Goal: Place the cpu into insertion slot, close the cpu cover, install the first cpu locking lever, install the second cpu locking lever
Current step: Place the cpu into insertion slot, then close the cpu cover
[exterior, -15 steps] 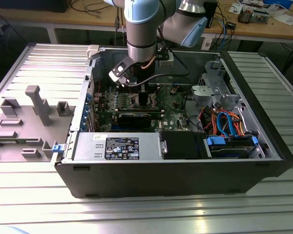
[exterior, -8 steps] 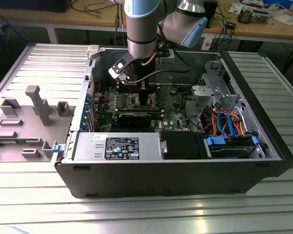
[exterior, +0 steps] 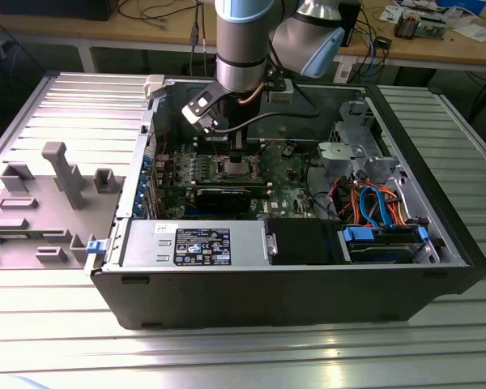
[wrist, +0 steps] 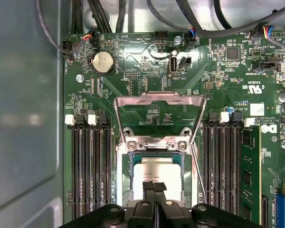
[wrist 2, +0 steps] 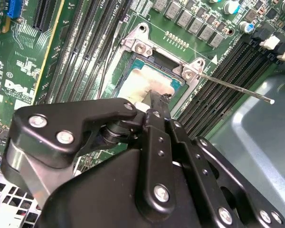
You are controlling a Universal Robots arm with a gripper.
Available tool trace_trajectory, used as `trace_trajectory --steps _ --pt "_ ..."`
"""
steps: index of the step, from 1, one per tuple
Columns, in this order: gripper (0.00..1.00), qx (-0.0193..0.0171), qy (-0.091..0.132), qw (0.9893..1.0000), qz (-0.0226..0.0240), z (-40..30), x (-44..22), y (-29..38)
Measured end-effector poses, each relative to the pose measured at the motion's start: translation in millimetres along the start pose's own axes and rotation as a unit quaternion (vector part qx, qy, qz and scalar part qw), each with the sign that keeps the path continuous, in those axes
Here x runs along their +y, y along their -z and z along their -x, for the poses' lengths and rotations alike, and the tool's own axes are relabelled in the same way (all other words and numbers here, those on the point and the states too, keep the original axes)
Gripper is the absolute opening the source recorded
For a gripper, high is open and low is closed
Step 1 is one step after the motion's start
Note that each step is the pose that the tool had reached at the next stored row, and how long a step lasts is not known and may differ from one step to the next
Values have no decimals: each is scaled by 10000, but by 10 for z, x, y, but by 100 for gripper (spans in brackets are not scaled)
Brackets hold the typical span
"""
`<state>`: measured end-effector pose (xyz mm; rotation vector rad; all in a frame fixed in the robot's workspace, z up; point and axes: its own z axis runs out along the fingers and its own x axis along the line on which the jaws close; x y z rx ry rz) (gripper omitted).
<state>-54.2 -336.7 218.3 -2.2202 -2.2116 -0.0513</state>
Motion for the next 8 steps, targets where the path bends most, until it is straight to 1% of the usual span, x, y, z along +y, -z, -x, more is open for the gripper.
trace_trajectory --steps 8 --pt "11 0 0 10000 -15 0 0 0"
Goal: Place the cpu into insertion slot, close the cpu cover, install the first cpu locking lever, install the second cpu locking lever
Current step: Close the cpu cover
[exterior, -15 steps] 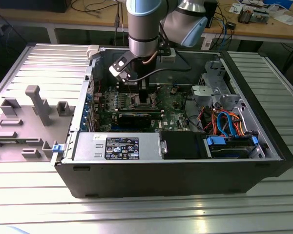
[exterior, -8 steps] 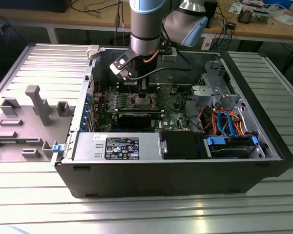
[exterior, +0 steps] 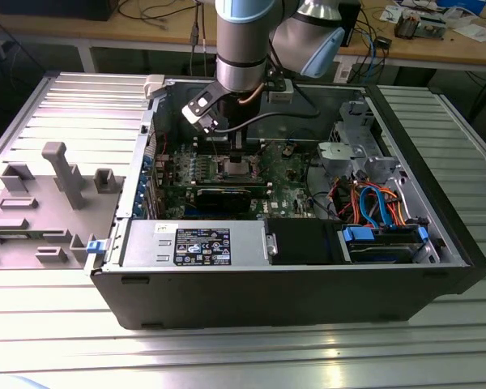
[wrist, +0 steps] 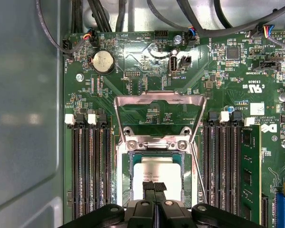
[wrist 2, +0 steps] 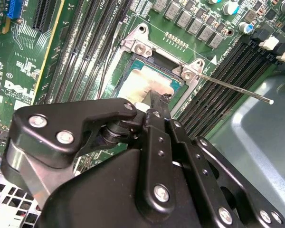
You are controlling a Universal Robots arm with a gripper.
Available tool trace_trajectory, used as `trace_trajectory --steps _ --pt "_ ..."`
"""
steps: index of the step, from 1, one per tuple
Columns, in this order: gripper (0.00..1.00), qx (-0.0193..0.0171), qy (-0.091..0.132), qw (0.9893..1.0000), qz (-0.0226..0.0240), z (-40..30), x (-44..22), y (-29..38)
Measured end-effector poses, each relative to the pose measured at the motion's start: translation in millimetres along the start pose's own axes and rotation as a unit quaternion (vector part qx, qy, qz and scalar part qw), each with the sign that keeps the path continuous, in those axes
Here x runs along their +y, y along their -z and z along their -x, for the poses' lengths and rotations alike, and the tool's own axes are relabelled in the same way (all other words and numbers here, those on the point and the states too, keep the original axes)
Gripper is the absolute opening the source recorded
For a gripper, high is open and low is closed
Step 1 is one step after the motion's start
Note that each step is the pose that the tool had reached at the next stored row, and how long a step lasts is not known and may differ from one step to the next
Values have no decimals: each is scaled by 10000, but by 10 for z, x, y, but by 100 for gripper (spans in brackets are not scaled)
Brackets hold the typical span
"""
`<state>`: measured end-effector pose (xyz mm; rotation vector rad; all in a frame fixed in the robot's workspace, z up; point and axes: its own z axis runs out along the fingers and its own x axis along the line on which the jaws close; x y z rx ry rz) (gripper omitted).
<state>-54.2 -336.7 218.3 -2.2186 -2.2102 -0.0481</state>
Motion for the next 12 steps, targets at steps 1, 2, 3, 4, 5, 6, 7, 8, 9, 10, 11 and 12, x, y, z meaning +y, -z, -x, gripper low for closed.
trace_trajectory --steps 1,2,3,4,5,6,7,8,9,10,11,12 --pt "11 0 0 10000 -1 0 0 0" --pt "11 0 0 10000 -2 0 0 0" --pt "11 0 0 10000 -3 0 0 0" --pt "11 0 0 10000 -4 0 0 0" --pt "11 0 0 10000 -5 0 0 0" --pt "11 0 0 10000 -6 0 0 0" --pt "11 0 0 10000 -7 0 0 0" --pt "11 0 0 10000 -8 0 1 0" --pt "11 -10 11 10000 -10 -4 4 -2" --pt "11 -17 23 10000 -12 -5 4 -1" --pt "11 -18 24 10000 -13 -4 4 -1" --pt "11 -19 23 10000 -13 -4 3 0"
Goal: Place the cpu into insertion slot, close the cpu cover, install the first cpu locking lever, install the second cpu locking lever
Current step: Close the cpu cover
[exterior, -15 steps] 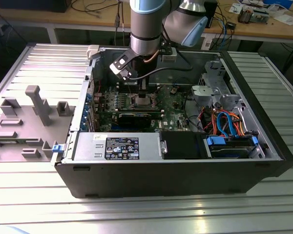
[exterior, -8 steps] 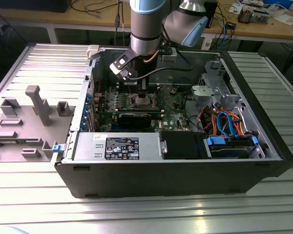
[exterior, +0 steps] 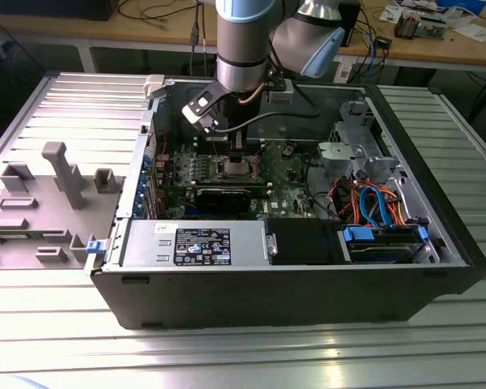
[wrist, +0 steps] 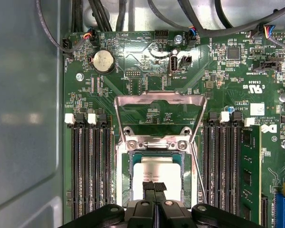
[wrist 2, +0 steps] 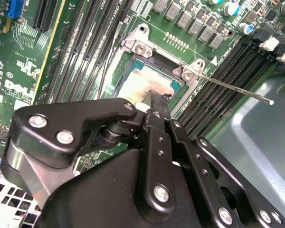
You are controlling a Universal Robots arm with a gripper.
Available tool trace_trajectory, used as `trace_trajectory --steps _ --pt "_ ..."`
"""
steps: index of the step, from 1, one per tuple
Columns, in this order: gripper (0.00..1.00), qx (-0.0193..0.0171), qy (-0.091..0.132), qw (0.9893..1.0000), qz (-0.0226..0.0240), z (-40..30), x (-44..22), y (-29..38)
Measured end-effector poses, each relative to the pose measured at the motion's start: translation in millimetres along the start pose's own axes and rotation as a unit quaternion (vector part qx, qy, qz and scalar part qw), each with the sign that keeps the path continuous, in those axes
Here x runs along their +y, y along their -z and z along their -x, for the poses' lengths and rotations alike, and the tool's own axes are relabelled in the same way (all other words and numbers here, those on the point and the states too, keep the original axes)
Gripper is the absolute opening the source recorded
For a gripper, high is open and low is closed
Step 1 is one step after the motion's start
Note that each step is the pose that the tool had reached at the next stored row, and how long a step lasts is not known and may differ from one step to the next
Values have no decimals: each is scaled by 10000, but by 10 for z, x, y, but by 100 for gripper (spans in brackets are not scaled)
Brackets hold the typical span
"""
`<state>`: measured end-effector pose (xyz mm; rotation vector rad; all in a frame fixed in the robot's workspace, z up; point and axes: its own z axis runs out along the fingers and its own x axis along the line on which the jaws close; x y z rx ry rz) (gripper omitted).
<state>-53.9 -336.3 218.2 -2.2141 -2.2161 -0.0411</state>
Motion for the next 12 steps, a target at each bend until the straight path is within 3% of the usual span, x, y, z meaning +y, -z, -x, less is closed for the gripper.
trace_trajectory --steps 12 --pt "11 -2 0 10000 -1 0 0 21"
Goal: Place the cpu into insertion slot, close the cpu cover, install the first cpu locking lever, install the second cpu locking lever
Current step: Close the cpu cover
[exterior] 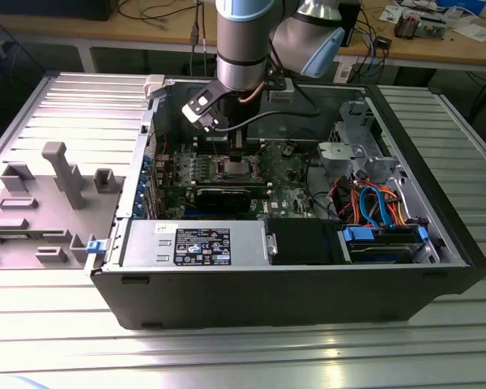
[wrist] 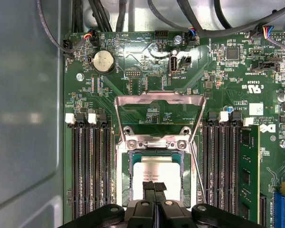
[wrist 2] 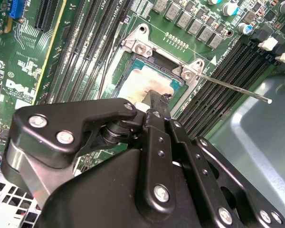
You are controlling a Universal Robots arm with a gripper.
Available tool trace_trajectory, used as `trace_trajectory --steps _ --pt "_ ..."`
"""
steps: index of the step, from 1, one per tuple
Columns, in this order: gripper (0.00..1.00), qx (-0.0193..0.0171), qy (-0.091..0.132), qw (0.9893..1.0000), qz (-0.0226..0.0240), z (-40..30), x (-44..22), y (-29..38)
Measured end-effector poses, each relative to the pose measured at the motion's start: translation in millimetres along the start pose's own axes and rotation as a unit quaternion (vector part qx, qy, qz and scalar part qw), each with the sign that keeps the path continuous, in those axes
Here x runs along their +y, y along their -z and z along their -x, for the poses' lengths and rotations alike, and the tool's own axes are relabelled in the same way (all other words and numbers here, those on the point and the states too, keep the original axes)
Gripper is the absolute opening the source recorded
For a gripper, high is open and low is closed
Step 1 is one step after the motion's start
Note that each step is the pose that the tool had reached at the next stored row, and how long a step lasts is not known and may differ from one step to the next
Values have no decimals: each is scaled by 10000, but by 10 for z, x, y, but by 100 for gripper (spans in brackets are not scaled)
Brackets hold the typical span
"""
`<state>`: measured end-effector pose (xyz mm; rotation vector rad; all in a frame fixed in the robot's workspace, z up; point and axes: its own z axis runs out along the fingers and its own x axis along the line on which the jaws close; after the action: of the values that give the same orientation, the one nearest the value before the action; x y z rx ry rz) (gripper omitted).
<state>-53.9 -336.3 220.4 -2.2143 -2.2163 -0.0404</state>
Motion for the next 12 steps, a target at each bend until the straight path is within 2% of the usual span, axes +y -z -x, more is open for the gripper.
trace_trajectory --steps 12 --pt "11 2 0 10000 1 -2 1 66"
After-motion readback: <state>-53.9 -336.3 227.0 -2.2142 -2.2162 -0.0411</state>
